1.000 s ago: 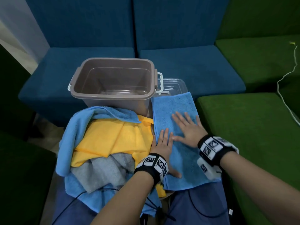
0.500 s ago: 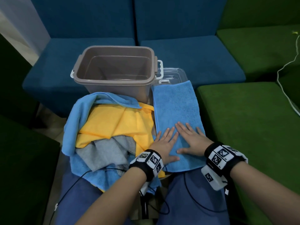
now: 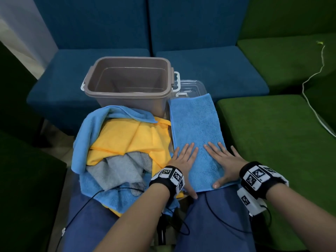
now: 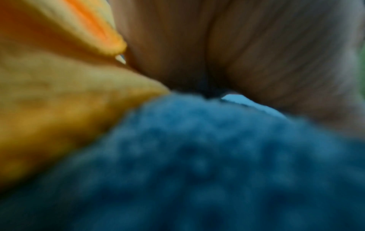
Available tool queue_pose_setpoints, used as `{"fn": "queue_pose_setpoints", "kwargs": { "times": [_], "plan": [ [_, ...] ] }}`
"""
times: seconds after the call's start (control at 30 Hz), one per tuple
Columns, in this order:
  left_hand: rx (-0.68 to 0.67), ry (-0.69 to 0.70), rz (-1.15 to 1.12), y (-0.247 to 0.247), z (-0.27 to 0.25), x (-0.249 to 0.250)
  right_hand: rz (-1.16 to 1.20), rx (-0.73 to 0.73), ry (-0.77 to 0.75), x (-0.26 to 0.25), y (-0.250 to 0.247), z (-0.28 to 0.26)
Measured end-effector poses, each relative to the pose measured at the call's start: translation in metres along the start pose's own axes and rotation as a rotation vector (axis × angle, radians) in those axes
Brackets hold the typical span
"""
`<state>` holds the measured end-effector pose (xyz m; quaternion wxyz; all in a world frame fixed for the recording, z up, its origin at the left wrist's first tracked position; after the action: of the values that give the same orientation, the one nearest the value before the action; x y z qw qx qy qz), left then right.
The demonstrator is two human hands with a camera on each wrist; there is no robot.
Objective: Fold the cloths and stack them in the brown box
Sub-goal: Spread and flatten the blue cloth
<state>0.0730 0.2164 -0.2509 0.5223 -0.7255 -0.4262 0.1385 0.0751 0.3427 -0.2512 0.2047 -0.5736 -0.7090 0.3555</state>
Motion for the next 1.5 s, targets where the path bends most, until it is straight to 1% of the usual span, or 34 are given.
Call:
{"fn": "queue_pose_setpoints", "kwargs": {
  "times": [0.13,0.2,0.27,0.3,0.33,0.37,0.4,0.5,0.53,0.57,0.6,0.63,0.67,0.7,0.73,0.8,0.83,0.87,0.9,0.93,0.97,1.03,1.1,1.23,1.27,1.4,1.47,1.5],
  "plan": [
    [0.012,-0.002,-0.005,-0.001,-0.001,0.0,0.085,0.043,0.036,0.01,0.004,-0.006],
    [-0.002,-0.005,-0.033,-0.003,-0.002,-0.001,0.083,0.066,0.072,0.01,0.002,-0.01],
    [-0.046,-0.013,-0.153,-0.014,-0.005,-0.003,0.051,0.077,0.117,0.004,-0.005,-0.011],
    [-0.035,-0.038,-0.263,-0.028,-0.01,-0.009,0.031,0.093,0.137,-0.001,-0.015,-0.011],
    [0.016,-0.083,-0.39,-0.047,-0.016,-0.019,0.017,0.116,0.149,-0.009,-0.028,-0.01],
    [0.113,-0.144,-0.496,-0.07,-0.026,-0.034,0.008,0.154,0.149,-0.018,-0.044,-0.009],
    [0.249,-0.217,-0.548,-0.097,-0.04,-0.053,0.009,0.206,0.139,-0.029,-0.062,-0.008],
    [0.737,-0.452,-0.549,-0.169,-0.104,-0.123,0.117,0.357,0.059,-0.067,-0.11,-0.002],
    [0.862,-0.529,-0.543,-0.183,-0.126,-0.145,0.15,0.411,0.025,-0.083,-0.125,0.001],
    [0.955,-0.601,-0.514,-0.193,-0.145,-0.166,0.166,0.476,-0.013,-0.098,-0.139,0.004],
    [1.001,-0.685,-0.445,-0.197,-0.162,-0.185,0.174,0.54,-0.049,-0.115,-0.153,0.007],
    [0.998,-0.78,-0.362,-0.198,-0.174,-0.202,0.184,0.596,-0.083,-0.131,-0.165,0.011],
    [0.961,-0.86,-0.297,-0.193,-0.183,-0.219,0.199,0.642,-0.111,-0.145,-0.175,0.015],
    [0.893,-0.903,-0.277,-0.183,-0.186,-0.234,0.206,0.685,-0.132,-0.158,-0.184,0.02],
    [0.798,-0.895,-0.282,-0.169,-0.181,-0.246,0.196,0.729,-0.146,-0.17,-0.192,0.026],
    [0.561,-0.756,-0.3,-0.133,-0.155,-0.253,0.158,0.798,-0.148,-0.19,-0.203,0.038],
    [0.456,-0.683,-0.316,-0.115,-0.141,-0.249,0.15,0.798,-0.145,-0.199,-0.205,0.046],
    [0.379,-0.652,-0.329,-0.101,-0.132,-0.245,0.141,0.771,-0.142,-0.207,-0.204,0.054],
    [0.337,-0.647,-0.329,-0.093,-0.128,-0.241,0.127,0.729,-0.135,-0.213,-0.2,0.064],
    [0.323,-0.653,-0.319,-0.091,-0.125,-0.239,0.11,0.686,-0.119,-0.217,-0.195,0.072],
    [0.323,-0.659,-0.312,-0.092,-0.124,-0.238,0.1,0.657,-0.097,-0.219,-0.191,0.079],
    [0.352,-0.664,-0.307,-0.096,-0.124,-0.237,0.118,0.651,-0.058,-0.218,-0.185,0.085],
    [0.404,-0.665,-0.302,-0.101,-0.126,-0.236,0.151,0.691,-0.059,-0.215,-0.186,0.083],
    [0.552,-0.691,-0.18,-0.118,-0.138,-0.231,0.187,0.751,-0.106,-0.203,-0.194,0.071],
    [0.581,-0.685,-0.194,-0.124,-0.142,-0.233,0.216,0.787,-0.113,-0.198,-0.198,0.064],
    [0.716,-0.575,-0.342,-0.158,-0.161,-0.231,0.403,0.991,-0.185,-0.181,-0.207,0.028],
    [0.809,-0.46,-0.441,-0.177,-0.168,-0.218,0.44,1.056,-0.208,-0.178,-0.206,0.014],
    [0.845,-0.396,-0.49,-0.185,-0.171,-0.211,0.444,1.06,-0.216,-0.178,-0.205,0.01]
  ]
}}
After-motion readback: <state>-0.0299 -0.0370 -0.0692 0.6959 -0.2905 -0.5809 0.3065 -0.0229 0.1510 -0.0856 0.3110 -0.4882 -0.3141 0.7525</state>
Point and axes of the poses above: each hand's wrist, its own z-axis towards the middle knuckle, its own y-axis out of the palm, x = y × z, the point moved 10 cm from there along z, towards the middle knuckle
